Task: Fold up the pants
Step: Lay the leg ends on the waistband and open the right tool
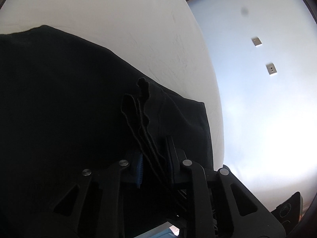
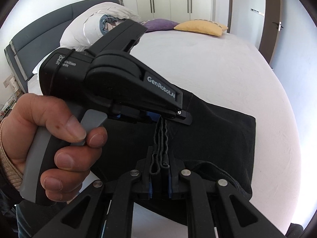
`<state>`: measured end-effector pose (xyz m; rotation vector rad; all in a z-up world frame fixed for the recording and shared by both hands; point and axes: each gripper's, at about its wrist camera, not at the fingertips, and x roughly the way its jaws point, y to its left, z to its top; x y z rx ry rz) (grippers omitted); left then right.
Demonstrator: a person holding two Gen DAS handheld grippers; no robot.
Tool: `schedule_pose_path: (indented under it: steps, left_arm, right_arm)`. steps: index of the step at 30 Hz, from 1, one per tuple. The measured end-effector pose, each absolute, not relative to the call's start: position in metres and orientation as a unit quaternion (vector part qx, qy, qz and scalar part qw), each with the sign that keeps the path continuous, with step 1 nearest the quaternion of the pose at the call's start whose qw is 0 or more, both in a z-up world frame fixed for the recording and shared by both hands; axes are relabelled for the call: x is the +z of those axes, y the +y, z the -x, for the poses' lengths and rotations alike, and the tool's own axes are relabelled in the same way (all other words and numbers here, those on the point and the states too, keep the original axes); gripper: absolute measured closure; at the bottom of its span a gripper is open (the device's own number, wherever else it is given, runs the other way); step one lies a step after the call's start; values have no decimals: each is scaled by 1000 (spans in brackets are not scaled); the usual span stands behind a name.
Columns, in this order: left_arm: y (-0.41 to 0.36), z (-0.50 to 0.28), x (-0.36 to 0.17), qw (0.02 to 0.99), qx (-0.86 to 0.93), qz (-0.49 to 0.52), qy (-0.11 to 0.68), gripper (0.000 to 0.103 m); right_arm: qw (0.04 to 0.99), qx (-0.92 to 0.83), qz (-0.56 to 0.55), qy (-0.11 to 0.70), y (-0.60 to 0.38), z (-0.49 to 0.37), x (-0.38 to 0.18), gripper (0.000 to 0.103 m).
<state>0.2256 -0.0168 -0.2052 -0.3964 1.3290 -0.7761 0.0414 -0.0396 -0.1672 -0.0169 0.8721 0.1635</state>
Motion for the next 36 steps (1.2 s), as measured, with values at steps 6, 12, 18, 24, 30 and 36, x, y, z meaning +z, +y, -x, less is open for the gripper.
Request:
schedule_pose_path:
  steps: [6, 12, 18, 24, 30, 36]
  left_arm:
    - [28, -251, -191, 723, -340, 141, 584, 87]
    - [86, -279, -202, 739, -298, 126, 591, 87]
    - [131, -293, -218, 745, -278, 131, 592, 87]
    - [152, -296, -229, 751, -262, 130, 592, 87]
    - [211, -284, -239, 757, -229, 184, 584, 87]
    - [233, -253, -193, 800, -193, 156, 546, 86]
  right_arm:
    - [900, 127, 12, 416, -3, -67, -165, 91]
    - [884, 164, 3, 438, 36, -99, -181, 91]
    - [867, 175, -14, 466, 55, -124, -202, 90]
    - [856, 177, -12, 485, 57, -138, -220, 89]
    - [846, 206, -36, 491, 40, -140, -233, 75]
    - [827, 282, -103, 476, 6, -125, -215, 49]
